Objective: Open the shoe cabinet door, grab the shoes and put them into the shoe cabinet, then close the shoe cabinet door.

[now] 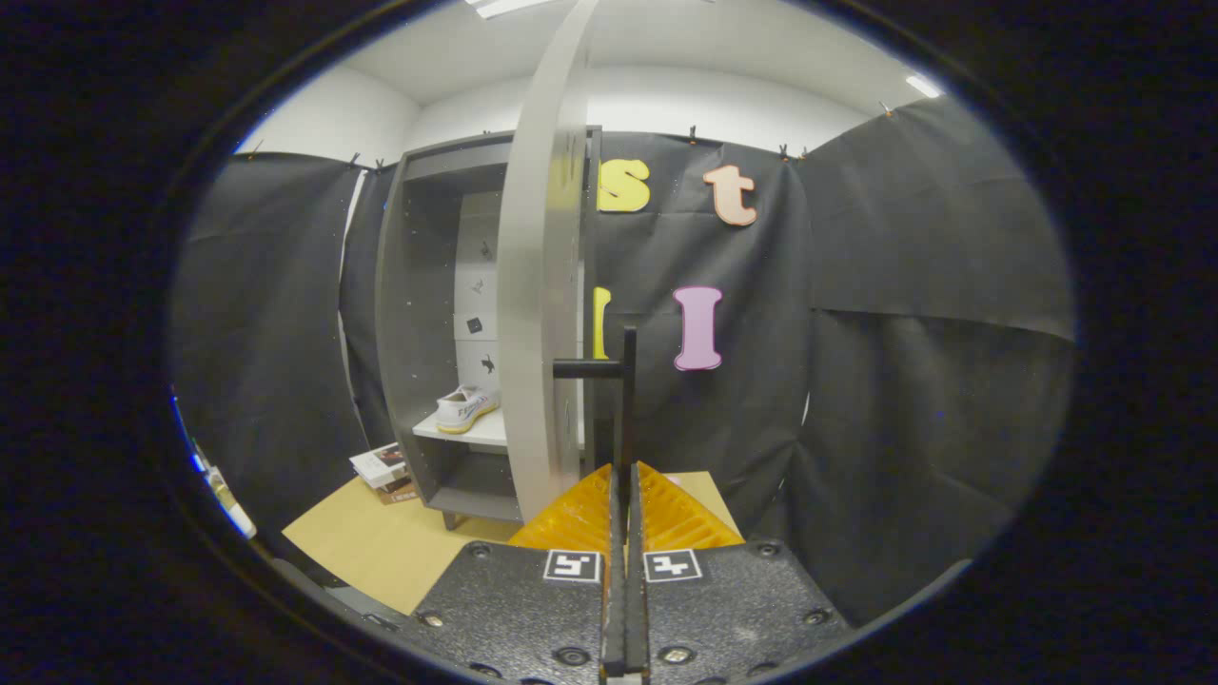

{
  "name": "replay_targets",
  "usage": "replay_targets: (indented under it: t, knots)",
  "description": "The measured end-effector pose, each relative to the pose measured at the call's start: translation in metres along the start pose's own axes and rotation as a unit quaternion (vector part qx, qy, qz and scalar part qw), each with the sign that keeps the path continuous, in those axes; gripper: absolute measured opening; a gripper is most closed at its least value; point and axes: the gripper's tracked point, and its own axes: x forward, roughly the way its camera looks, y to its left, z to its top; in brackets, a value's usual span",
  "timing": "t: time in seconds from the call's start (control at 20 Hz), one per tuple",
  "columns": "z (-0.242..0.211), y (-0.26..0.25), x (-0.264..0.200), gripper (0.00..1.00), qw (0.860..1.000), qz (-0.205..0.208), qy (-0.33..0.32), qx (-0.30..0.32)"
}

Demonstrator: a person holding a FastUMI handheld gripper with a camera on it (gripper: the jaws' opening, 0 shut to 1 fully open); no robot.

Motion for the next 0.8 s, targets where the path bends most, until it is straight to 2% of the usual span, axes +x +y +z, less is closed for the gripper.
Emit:
replay_targets:
  t: [0.1,0.25,0.35,0.5,0.55,0.65,0.7,0.8]
  knots:
    - [-0.002,0.002,-0.006,0.04,1.000,-0.002,0.002,0.020]
    - [-0.015,0.003,-0.021,0.04,1.000,-0.009,0.002,-0.002]
    - [-0.028,-0.002,-0.035,0.34,0.999,-0.038,0.001,-0.028]
    - [-0.050,0.013,-0.058,0.79,0.998,-0.060,-0.006,-0.014]
    - [-0.061,0.020,-0.064,0.83,0.998,-0.065,-0.004,-0.010]
    - [-0.088,0.040,-0.074,0.97,0.998,-0.070,-0.001,-0.008]
    - [-0.104,0.051,-0.076,1.00,0.998,-0.068,0.004,-0.009]
    - [-0.138,0.082,-0.075,1.00,0.998,-0.061,0.027,-0.006]
